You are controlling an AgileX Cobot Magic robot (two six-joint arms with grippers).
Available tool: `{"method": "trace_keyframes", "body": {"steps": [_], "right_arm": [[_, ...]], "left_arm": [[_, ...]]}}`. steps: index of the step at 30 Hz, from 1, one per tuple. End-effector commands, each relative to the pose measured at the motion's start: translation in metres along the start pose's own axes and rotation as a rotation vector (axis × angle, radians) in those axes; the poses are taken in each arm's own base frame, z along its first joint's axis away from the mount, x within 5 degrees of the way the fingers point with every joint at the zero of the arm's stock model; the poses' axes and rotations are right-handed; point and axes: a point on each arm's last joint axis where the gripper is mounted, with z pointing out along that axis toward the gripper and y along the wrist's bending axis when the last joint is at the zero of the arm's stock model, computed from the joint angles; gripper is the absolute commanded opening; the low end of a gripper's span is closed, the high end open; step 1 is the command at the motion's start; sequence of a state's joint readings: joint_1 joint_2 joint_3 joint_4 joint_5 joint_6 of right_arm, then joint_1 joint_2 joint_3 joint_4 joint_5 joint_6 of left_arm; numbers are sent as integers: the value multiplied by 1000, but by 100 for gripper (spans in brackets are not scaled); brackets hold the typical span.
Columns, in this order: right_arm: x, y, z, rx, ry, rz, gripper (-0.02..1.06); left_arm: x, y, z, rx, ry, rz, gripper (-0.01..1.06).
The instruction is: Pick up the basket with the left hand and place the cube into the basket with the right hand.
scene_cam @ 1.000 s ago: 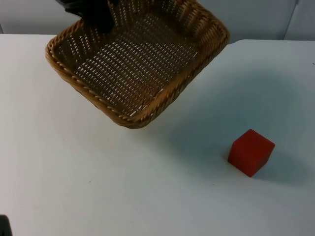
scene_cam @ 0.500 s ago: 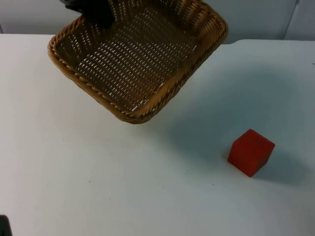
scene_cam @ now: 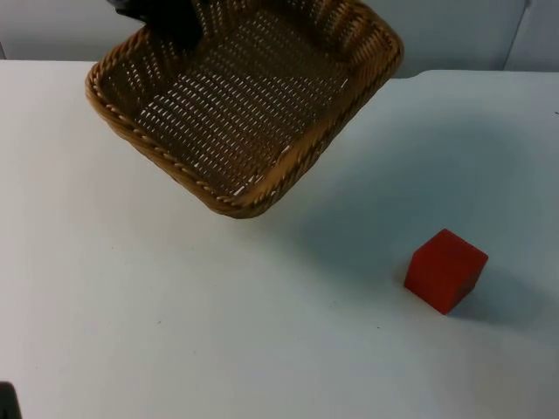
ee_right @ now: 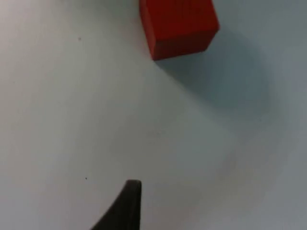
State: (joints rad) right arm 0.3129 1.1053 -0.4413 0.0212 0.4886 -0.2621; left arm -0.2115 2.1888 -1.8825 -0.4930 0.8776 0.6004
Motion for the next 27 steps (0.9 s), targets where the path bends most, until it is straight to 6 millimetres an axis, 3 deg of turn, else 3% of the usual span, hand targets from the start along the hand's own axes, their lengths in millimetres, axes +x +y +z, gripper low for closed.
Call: {"method": "trace_keyframes", "body": {"steps": [1,4,7,13,24,27], "right_arm": [[-10,2,8,-16,9,-20,105],[-19,7,17,-39,32,-51,105],[-42,14,25,-46,2,-122,105],[-72,12,36,-41,-21,-136,105],[-97,9,75,-39,41,-176,105],[-105,9,94,-40,37,-176,105]], "left_arm": [[-7,-4,-8,6,-43,-14,0],[-7,-4,-8,6,-43,-14,0],[-7,-4,-8,6,-43,-14,0],[-7,-4,-8,6,-44,-14,0],[-7,-4,-8,4,-46,-14,0],[-7,-4,-8,4,-46,-14,0]]}}
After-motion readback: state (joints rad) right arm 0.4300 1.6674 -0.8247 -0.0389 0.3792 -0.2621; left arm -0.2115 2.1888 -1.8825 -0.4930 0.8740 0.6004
